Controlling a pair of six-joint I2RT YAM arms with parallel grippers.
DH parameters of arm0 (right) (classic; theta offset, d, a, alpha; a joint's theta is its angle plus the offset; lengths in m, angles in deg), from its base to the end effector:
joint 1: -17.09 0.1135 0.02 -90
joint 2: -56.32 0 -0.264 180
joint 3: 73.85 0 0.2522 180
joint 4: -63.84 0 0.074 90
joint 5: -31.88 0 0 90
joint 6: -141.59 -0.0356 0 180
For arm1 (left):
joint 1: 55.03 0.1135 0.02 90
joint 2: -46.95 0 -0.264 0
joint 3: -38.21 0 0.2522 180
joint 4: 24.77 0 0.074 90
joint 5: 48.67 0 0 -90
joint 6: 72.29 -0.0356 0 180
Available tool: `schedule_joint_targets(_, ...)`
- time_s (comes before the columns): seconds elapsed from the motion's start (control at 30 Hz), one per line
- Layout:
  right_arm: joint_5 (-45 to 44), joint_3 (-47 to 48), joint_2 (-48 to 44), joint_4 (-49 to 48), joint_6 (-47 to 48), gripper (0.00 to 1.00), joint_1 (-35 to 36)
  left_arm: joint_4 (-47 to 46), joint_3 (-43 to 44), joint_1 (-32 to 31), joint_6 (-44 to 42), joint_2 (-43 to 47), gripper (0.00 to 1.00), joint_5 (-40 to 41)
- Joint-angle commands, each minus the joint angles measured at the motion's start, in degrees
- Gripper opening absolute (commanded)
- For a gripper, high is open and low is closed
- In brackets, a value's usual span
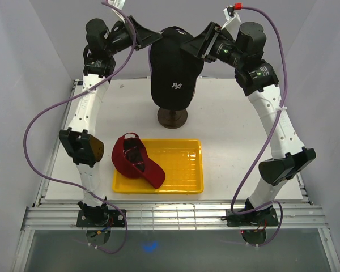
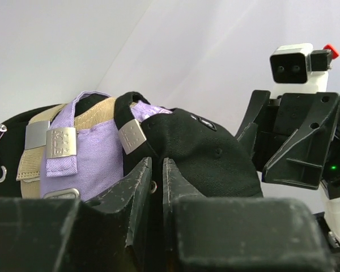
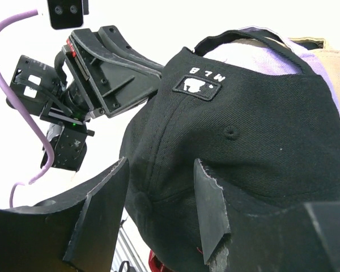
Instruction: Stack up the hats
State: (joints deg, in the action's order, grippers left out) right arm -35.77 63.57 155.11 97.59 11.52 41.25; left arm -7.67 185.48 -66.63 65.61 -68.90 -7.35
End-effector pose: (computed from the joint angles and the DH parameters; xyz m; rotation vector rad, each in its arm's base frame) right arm 0.3265 0.1613 0.5409 -0.1177 1.6075 1.1759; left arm 0.4303 -0.1156 0.5067 0.3270 1.5302 -1.3948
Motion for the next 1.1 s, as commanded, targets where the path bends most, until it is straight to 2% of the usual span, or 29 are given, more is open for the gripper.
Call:
schedule_joint_targets(0.0,-0.9,2.5,0.7,-1.1,1.1,0.55,0.6,2.7,0.5,-1.1,-4.0,1.1,0.23,2.8)
schedule_joint_targets(0.3,-1.7,2.0,0.5,-1.6,1.2,0.56,0.8,4.9,-5.2,-1.1,-7.8,5.5,0.01,14.7)
schedule_joint_targets(0.5,-2.4,1.5,-0.3,-2.1,1.8,0.59,0.8,7.1,-7.5,-1.1,-8.8,6.9,0.00,22.1)
schedule_joint_targets(0.77,-6.5,-0.8,-3.1,-1.8,3.0,0.65,-0.4,6.9,-11.2,-1.1,-8.3,9.0,0.00,24.3)
schedule_joint_targets(1.07,-4.5,-0.2,-0.3,-1.8,1.9,0.66,-4.3,6.9,-14.8,-1.1,-8.2,10.5,0.00,25.5)
